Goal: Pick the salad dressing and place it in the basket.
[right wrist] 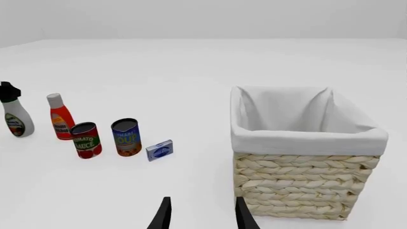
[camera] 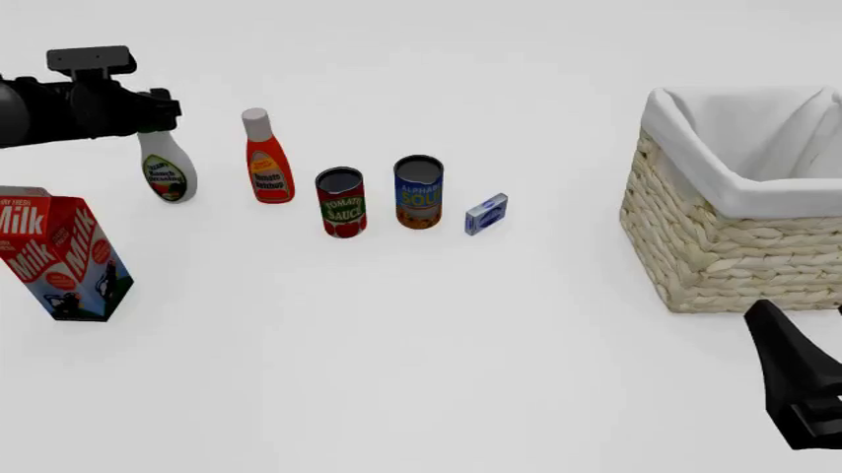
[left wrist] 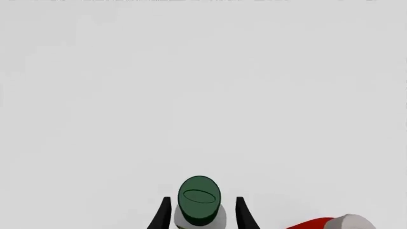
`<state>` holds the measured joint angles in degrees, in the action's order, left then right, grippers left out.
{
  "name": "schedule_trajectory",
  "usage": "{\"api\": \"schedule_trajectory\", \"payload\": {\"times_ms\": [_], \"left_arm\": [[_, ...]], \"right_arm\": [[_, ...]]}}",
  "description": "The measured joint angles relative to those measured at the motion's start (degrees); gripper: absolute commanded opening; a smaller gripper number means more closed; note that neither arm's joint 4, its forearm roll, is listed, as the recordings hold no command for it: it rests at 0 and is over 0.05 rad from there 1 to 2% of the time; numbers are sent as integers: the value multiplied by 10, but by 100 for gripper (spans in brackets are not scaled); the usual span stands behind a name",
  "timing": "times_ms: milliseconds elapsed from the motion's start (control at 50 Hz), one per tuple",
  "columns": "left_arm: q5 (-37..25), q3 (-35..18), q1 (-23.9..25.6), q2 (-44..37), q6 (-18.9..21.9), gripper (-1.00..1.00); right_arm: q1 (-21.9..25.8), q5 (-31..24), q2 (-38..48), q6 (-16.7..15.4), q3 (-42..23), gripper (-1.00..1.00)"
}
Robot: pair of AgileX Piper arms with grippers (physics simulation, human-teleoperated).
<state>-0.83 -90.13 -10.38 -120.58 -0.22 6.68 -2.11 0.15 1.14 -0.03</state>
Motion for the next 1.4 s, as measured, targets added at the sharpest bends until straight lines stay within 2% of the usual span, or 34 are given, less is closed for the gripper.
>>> {"api": "schedule_trajectory", "payload": {"times_ms": [80,100,600,940,1400], "left_arm": [[4,3,0,2,-2,100],[5,4,0,3,-2,-100],[30,31,-4,23,-9,-100],[43,53,4,64,-3,-100],[50,104,58,209,20,-100]], "right_arm": [[-1,0,0,0,0,100],[-1,0,0,0,0,100],[-3,-2,-1,2,0,100],[-2,-4,-1,6,0,100],[0,-5,-1,12,0,100]]}}
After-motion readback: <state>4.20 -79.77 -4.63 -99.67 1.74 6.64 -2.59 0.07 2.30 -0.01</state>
